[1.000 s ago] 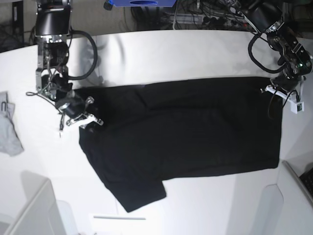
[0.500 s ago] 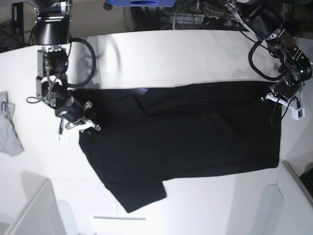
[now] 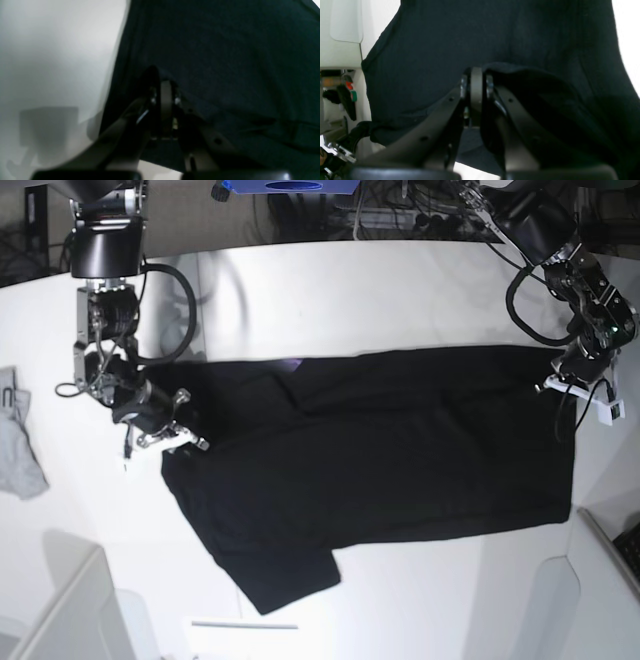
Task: Fold the T-shirt properly
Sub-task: 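Lift the shoulders and fold the collar side over the shirt body, then drag the held edge back toward the robot and release both grippers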
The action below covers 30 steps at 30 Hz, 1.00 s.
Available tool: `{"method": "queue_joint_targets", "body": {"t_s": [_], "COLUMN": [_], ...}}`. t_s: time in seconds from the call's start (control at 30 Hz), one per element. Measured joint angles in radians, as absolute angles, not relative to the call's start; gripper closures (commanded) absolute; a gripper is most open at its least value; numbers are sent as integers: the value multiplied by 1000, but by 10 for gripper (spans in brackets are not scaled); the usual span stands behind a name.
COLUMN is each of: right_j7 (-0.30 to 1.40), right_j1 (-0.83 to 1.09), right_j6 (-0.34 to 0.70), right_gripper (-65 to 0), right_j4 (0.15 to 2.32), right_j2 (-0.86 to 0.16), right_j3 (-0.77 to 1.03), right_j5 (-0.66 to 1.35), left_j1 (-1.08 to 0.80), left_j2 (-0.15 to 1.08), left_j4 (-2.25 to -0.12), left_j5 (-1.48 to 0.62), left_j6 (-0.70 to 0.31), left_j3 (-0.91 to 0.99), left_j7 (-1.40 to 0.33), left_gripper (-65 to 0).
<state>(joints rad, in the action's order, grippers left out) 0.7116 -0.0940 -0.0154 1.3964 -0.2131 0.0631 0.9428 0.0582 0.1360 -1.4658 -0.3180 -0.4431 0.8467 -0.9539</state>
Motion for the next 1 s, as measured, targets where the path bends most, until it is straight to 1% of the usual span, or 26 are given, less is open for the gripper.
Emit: {"method": "queue_joint_targets", "body": {"t_s": [0.33,0.37,0.4,0.43,0.47,0.5,0.53,0.57,0.6,0.63,0.67,0.73,0.77,0.87,0.9,1.0], "right_j7": [712,712,712,711,708,704,705,709,709,708,708,701,701,624,601,508], "right_j1": [-94,-94,-93,-90,-86,-78,-72,-65,-57,-48,-38,-14,1,88,127,258], "right_j6": [-15,-15,-15,-15,-15,-15,-15,-15,-18,-39,-77,-113,-134,-176,-192,-254], "right_gripper": [0,-60,-149,-221,-276,-312,-314,-302,-296,-291,-293,-293,-293,-291,-291,-291], "right_j4": [1396,1397,1399,1401,1404,1407,1413,1421,1432,1450,1476,1545,1590,1724,1763,1858], "right_j2": [-213,-213,-213,-213,-213,-214,-214,-212,-210,-210,-212,-213,-212,-210,-210,-212], "right_j3": [63,64,66,68,70,71,74,86,102,115,125,139,144,164,168,170], "right_j5": [942,942,942,942,945,942,942,943,942,943,941,938,939,947,947,945], "left_j1": [58,58,58,58,55,50,46,44,44,44,44,44,41,-15,-36,-123], "left_j2": [134,134,134,134,133,133,133,132,134,133,134,128,125,122,118,102], "left_j4": [-1464,-1464,-1464,-1464,-1466,-1472,-1485,-1497,-1508,-1523,-1534,-1563,-1582,-1669,-1681,-1705], "left_j5": [-318,-318,-318,-319,-326,-331,-328,-323,-321,-321,-322,-326,-334,-352,-383,-537], "left_j6": [-443,-443,-443,-443,-444,-444,-444,-440,-441,-441,-441,-445,-445,-450,-458,-523], "left_j3": [847,847,847,851,863,881,896,912,925,934,939,958,970,1007,1023,1063], "left_j7": [-954,-954,-954,-954,-953,-954,-958,-957,-957,-956,-957,-958,-957,-957,-955,-961], "left_gripper": [0,0,0,-35,-107,-199,-265,-334,-383,-429,-461,-495,-495,-495,-495,-495]}}
